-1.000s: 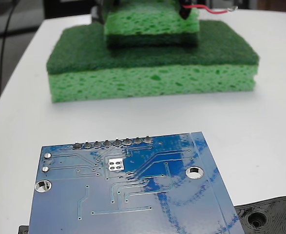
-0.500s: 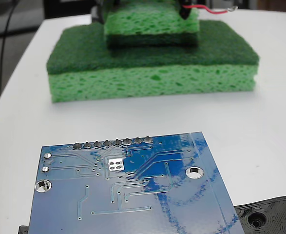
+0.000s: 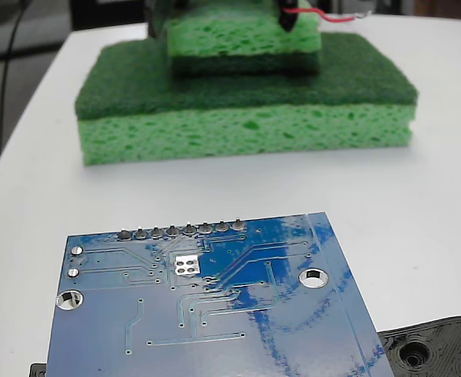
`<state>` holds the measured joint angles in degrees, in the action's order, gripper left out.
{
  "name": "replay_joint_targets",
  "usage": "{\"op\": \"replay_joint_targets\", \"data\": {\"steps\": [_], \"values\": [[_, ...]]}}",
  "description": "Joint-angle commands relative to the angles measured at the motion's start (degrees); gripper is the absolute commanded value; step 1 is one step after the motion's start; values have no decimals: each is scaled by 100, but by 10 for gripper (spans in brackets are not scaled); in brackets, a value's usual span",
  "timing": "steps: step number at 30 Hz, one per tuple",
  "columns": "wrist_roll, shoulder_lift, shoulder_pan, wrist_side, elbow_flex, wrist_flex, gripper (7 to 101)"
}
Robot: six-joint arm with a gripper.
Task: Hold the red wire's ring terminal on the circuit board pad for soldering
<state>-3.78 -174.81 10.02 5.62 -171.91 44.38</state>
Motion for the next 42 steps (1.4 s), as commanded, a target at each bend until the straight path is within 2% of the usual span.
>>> {"op": "replay_joint_targets", "data": {"steps": [1,9,14,22,33,42], "values": [[-26,-18,0,-105,35,-26,1003],[-44,53,-9,-246,519,149,1003],[9,729,-26,-448,1160,413,1003],[-325,1775,-220,-773,1670,-431,1003],[-765,3234,-1063,-2593,2575,-1037,1003],[-976,4017,-1125,-3111,2804,-1459,1003]]}}
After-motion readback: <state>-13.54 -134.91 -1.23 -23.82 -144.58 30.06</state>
